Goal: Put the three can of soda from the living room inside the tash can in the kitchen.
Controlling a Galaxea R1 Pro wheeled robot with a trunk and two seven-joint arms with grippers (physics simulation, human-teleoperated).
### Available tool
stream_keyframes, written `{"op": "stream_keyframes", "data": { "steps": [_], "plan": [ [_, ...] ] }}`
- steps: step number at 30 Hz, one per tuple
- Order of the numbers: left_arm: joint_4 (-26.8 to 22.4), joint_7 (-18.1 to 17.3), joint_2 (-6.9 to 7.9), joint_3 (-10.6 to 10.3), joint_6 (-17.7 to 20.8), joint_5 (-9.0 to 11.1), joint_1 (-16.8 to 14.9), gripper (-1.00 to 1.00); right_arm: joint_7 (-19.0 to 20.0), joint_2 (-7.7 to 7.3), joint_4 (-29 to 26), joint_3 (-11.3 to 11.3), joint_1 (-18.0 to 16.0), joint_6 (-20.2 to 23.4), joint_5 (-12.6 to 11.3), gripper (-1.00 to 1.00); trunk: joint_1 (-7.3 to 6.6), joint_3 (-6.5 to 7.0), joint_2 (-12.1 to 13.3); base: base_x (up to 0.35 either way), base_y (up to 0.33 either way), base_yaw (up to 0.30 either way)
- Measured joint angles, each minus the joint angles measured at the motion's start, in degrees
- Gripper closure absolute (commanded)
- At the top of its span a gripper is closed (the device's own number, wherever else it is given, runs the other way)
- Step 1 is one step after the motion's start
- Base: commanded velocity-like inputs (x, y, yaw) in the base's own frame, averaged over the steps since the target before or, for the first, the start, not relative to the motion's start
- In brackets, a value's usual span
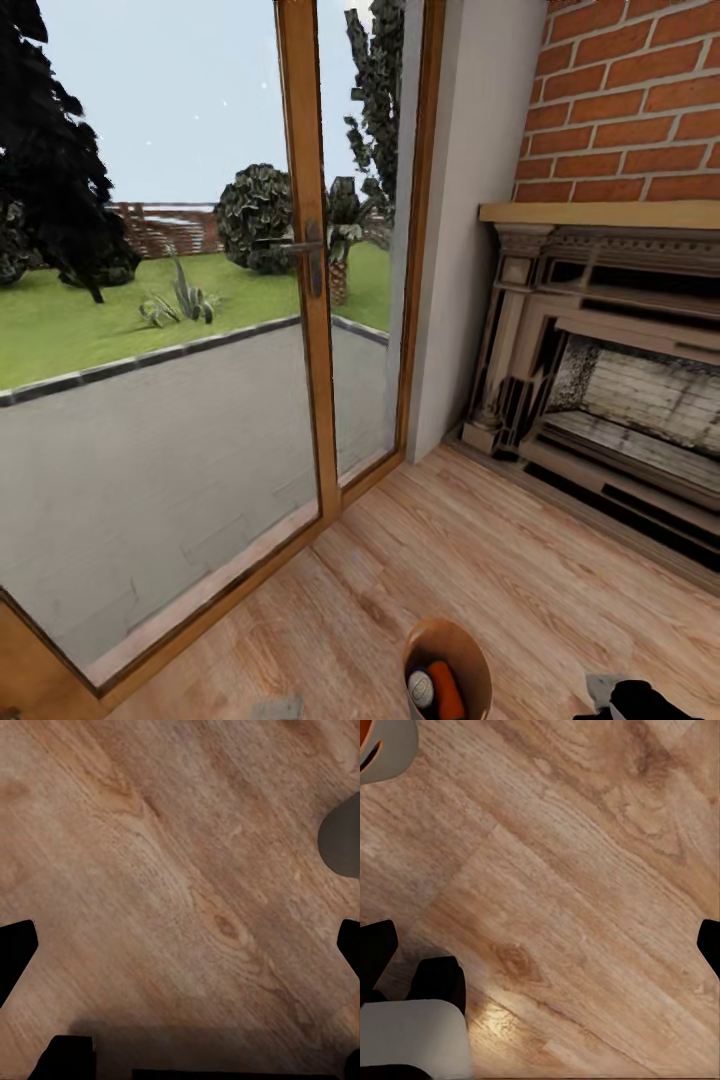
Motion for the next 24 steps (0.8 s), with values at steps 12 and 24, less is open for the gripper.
{"op": "stream_keyframes", "data": {
  "steps": [12, 24],
  "plan": [
    [0.1, 0.1, 0.54, 0.0, -0.2, 0.0, 1.3, -1.0, 0.0, 0.21, 0.1, 0.1, 0.4, -0.1, 0.1, -1.0, -2.64, 2.16, 4.8, 0.0, 0.0, 0.0],
    [0.1, 0.1, 0.57, 0.0, -0.2, 0.0, 1.8, -1.0, 0.0, 0.59, 0.1, 0.1, 0.8, -0.1, 0.2, -1.0, -5.27, 4.31, 9.6, 0.0, 0.0, 0.0]
  ]
}}
